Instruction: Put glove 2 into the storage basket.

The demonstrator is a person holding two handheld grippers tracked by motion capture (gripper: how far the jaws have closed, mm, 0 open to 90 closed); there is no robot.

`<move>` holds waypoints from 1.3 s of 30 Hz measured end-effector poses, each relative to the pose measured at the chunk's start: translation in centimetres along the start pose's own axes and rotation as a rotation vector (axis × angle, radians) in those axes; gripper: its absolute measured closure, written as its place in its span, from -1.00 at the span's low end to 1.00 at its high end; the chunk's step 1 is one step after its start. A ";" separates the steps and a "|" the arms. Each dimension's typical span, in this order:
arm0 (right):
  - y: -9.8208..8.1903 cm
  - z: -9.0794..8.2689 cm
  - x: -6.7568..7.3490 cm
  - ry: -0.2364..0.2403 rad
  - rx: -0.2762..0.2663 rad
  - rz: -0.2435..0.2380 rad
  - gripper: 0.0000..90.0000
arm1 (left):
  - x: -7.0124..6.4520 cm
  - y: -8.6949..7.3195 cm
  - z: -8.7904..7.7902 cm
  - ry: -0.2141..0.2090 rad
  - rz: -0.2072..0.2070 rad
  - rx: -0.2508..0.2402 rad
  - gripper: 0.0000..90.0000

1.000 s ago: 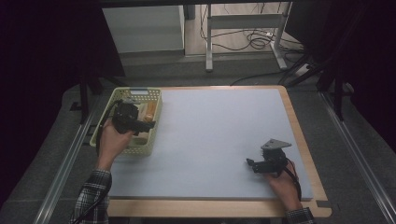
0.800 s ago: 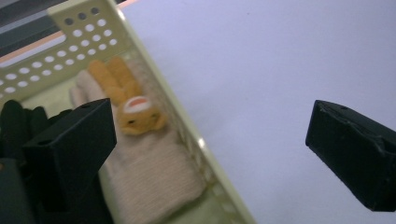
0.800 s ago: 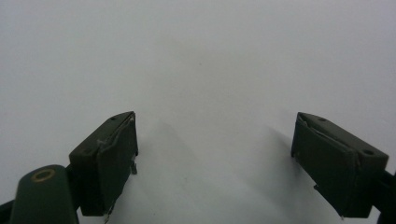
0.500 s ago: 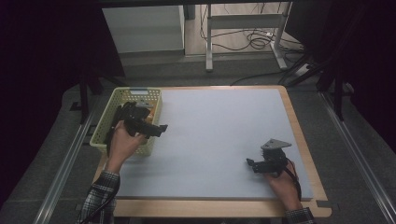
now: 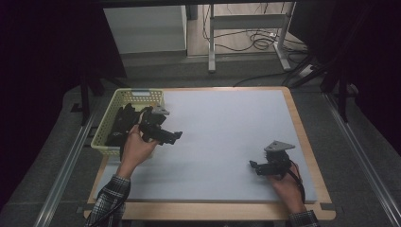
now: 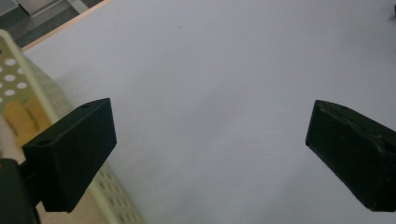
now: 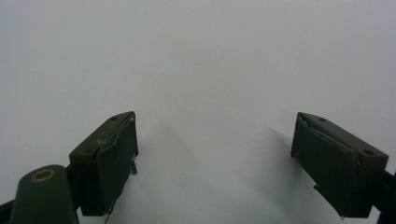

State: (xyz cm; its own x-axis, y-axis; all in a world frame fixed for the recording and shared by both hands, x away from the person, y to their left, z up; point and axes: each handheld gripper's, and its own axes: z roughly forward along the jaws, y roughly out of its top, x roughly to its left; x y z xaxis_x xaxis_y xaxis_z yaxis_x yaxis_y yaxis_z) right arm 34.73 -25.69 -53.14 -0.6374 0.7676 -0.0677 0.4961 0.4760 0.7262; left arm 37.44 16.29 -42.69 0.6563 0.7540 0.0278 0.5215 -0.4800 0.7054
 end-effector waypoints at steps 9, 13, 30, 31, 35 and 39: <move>0.0 0.0 0.0 -0.001 0.001 0.000 -0.68 | -2.4 0.5 1.3 -0.048 0.043 -0.010 -0.95; 0.0 0.0 0.0 -0.003 0.000 -0.003 -0.68 | -3.4 0.6 1.8 -0.069 0.060 -0.013 -0.96; 0.0 0.0 0.1 -0.003 0.000 -0.001 -0.68 | -5.9 -1.0 3.7 -0.137 0.091 -0.024 -0.96; 0.0 0.0 0.1 -0.004 0.000 -0.002 -0.68 | -6.0 -1.4 3.9 -0.142 0.090 -0.025 -0.96; 0.0 0.0 0.1 -0.004 0.000 -0.002 -0.68 | -6.1 -2.1 4.1 -0.147 0.087 -0.027 -0.96; 0.0 0.0 0.1 -0.005 0.000 -0.002 -0.68 | -6.2 -2.8 4.3 -0.149 0.090 -0.027 -0.96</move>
State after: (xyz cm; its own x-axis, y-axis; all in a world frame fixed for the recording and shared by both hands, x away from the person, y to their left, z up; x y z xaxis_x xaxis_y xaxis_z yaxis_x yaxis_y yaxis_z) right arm 34.66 -25.65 -53.13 -0.6357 0.7685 -0.0724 0.4947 0.4776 0.7261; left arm 34.21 11.01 -47.85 0.7739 0.6332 -0.0122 0.4441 -0.5288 0.7233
